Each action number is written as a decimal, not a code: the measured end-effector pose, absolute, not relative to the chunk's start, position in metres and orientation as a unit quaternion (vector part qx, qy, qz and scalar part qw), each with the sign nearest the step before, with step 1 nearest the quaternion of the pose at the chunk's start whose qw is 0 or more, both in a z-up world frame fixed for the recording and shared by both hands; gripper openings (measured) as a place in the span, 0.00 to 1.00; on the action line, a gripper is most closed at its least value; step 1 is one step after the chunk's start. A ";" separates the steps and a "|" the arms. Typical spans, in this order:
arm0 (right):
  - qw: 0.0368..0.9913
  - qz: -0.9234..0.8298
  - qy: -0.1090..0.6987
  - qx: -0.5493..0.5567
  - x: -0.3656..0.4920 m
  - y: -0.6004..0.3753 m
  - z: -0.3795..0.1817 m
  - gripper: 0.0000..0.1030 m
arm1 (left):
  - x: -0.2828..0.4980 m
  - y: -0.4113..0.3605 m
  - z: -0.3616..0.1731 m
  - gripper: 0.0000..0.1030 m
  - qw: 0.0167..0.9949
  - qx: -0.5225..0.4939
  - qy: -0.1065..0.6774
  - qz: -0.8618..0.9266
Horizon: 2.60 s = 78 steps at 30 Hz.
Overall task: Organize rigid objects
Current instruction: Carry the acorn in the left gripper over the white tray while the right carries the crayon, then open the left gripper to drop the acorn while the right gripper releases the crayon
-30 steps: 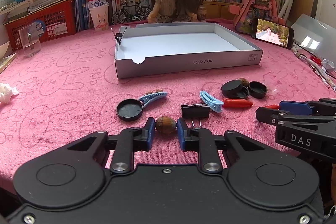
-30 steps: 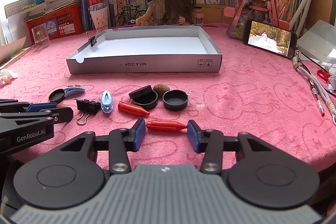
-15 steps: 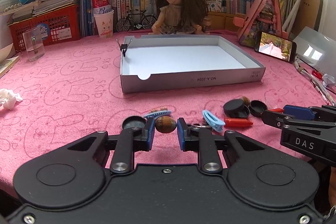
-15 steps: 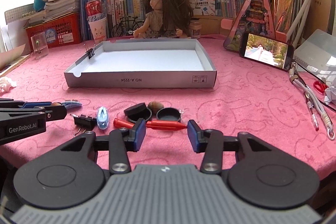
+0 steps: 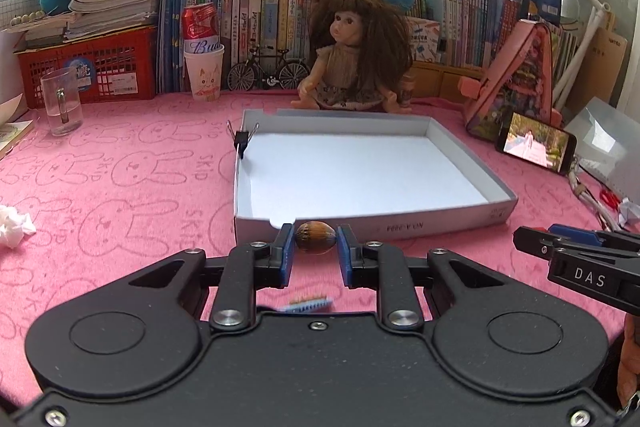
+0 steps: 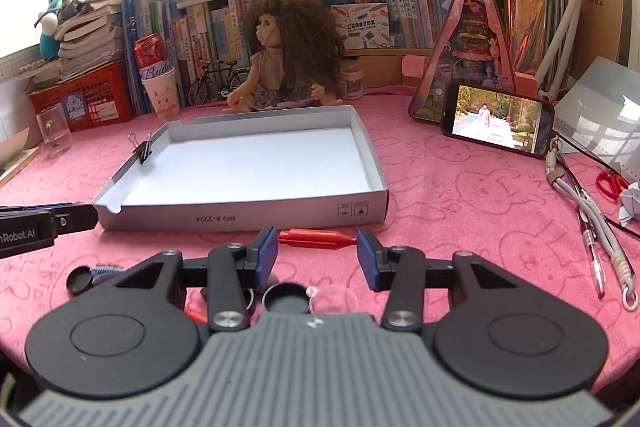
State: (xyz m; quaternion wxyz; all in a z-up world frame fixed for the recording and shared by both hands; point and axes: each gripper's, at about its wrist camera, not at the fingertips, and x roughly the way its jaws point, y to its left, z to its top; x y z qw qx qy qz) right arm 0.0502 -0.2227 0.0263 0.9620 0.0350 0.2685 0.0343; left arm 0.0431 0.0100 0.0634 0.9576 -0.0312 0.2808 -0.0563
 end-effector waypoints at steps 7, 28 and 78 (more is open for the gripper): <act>0.962 0.036 0.266 0.039 0.074 -0.228 0.032 0.47 | 0.079 0.007 0.072 0.21 0.958 -0.039 0.280 -0.052; 0.944 0.055 0.322 0.042 0.173 -0.215 0.017 0.47 | 0.189 -0.016 0.040 0.21 0.937 -0.038 0.346 -0.044; 0.934 0.069 0.350 0.006 0.188 -0.202 0.011 0.75 | 0.195 -0.010 0.029 0.51 0.929 -0.039 0.367 -0.028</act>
